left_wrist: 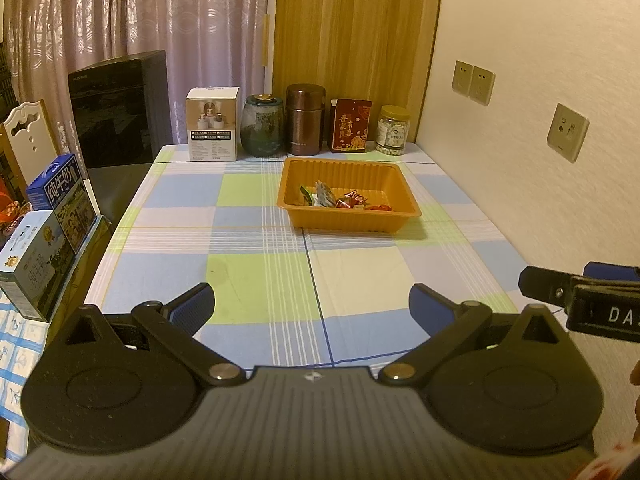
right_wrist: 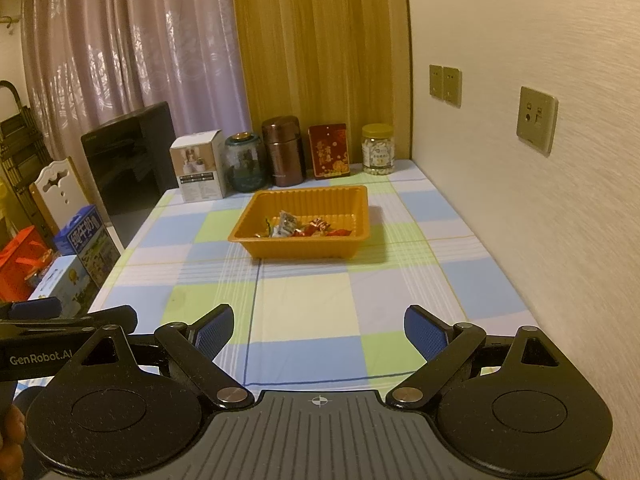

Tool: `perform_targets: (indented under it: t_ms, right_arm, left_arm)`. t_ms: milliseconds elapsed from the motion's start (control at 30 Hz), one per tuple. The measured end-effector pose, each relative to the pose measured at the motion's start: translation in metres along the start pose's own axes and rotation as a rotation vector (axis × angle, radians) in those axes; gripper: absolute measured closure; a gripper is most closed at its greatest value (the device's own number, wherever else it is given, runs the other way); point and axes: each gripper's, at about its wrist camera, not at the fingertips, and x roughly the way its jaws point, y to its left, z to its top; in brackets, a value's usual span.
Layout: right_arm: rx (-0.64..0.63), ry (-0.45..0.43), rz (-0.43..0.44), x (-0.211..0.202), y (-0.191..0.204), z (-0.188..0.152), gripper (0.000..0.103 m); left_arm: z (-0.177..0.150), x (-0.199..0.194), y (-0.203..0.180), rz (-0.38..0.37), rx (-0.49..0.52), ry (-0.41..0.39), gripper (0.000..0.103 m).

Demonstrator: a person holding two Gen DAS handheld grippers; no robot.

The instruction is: Organize snacks

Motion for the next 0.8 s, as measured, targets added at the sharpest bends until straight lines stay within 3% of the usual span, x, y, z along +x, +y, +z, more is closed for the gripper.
perform_targets:
  t_ms: [800]
  right_arm:
    - [0.003,0.008,-0.001,0.0034,0.0003,-0.0032,0.011]
  left_arm:
    - [-0.0012,0.0025,-0.0021,-0.002,0.005,0.002,0.0]
